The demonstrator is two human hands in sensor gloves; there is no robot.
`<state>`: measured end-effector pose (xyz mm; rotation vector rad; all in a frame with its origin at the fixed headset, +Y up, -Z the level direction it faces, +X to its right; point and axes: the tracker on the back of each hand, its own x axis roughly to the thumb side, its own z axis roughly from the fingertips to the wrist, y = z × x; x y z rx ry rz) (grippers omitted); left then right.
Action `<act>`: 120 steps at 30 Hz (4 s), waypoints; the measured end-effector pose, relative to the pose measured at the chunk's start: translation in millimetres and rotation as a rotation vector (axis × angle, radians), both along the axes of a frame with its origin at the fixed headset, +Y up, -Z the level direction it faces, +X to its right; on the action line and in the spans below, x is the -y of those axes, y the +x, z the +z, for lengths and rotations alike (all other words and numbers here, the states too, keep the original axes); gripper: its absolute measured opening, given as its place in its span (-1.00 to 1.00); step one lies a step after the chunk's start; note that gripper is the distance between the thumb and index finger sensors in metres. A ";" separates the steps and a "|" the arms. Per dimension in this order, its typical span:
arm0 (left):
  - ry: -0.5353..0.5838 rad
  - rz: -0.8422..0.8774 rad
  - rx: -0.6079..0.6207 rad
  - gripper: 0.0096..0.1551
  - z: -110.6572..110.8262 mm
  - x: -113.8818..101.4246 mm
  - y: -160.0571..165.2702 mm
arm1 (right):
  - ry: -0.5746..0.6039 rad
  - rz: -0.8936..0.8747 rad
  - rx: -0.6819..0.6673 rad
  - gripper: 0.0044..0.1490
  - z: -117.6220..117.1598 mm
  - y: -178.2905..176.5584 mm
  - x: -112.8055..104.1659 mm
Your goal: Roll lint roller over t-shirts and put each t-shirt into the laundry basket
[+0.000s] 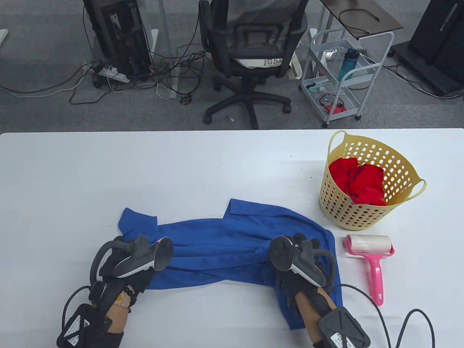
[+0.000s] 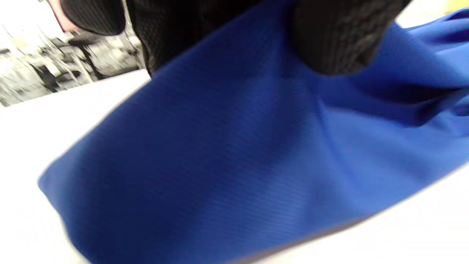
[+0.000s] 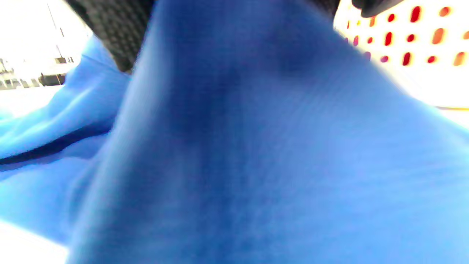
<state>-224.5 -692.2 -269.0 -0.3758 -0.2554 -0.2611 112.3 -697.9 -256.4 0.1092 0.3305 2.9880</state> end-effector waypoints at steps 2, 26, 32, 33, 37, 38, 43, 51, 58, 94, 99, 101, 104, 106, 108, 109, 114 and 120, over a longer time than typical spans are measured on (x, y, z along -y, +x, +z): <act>-0.071 -0.038 0.017 -0.51 0.5 10.3 7.0 | -0.229 -0.006 -0.010 -0.50 1.9 4.9 9.0; -0.087 0.128 -0.342 -0.63 -135.9 70.9 -28.2 | -0.230 -0.315 0.221 -0.56 -116.4 2.5 66.7; -0.062 0.133 -0.366 -0.65 -168.5 73.0 -27.6 | -0.231 -0.325 0.246 -0.57 -145.1 2.5 68.5; -0.059 0.127 -0.364 -0.65 -171.3 73.2 -27.3 | -0.228 -0.326 0.249 -0.57 -147.3 2.5 68.7; 0.011 0.098 -0.360 -0.63 -176.5 76.2 -26.3 | -0.226 -0.318 0.243 -0.57 -152.9 1.1 69.6; 0.043 0.070 -0.340 -0.63 -175.0 77.1 -25.0 | -0.224 -0.304 0.239 -0.57 -152.1 0.7 69.1; 0.205 -0.060 -0.248 -0.59 -159.4 61.0 -18.9 | -0.060 -0.182 0.216 -0.52 -136.0 2.1 48.8; 0.379 0.080 -0.109 -0.55 -99.9 -21.3 -51.1 | 0.201 -0.270 0.046 -0.49 -71.5 12.4 -28.1; -0.036 0.121 0.038 -0.46 -25.4 -25.2 -80.0 | -0.221 -0.250 -0.238 -0.36 0.4 8.3 -24.9; 0.118 -0.269 -0.006 -0.25 -11.4 53.2 -72.1 | -0.477 0.073 0.093 0.27 -2.1 34.9 75.2; -0.239 -0.168 -0.085 0.26 -10.9 74.1 -76.6 | -0.468 -0.006 0.113 0.31 -10.0 48.4 78.6; -0.201 -0.130 -0.101 0.24 -15.1 80.0 -84.4 | -0.408 -0.008 0.112 0.30 -13.2 52.3 80.0; -0.074 -0.181 -0.171 0.15 -24.8 81.8 -90.8 | -0.241 0.014 0.189 0.24 -16.2 51.2 79.3; 0.149 -0.264 -0.216 0.10 -25.8 69.4 -86.7 | -0.162 0.055 0.206 0.19 -16.9 42.6 74.6; 0.333 -0.338 -0.106 -0.11 -23.0 54.8 -80.9 | -0.081 0.096 0.150 0.08 -16.0 32.9 67.3; 0.391 -0.351 -0.059 -0.23 -19.4 45.4 -79.2 | -0.013 0.123 0.101 0.00 -14.1 27.7 60.2; 0.110 -0.065 0.021 -0.33 -8.6 36.8 -81.6 | 0.107 0.031 -0.044 -0.29 -2.3 18.8 39.7; 0.049 -0.244 -0.005 -0.20 -11.7 53.6 -80.3 | -0.063 0.102 -0.052 -0.15 -1.6 12.2 54.0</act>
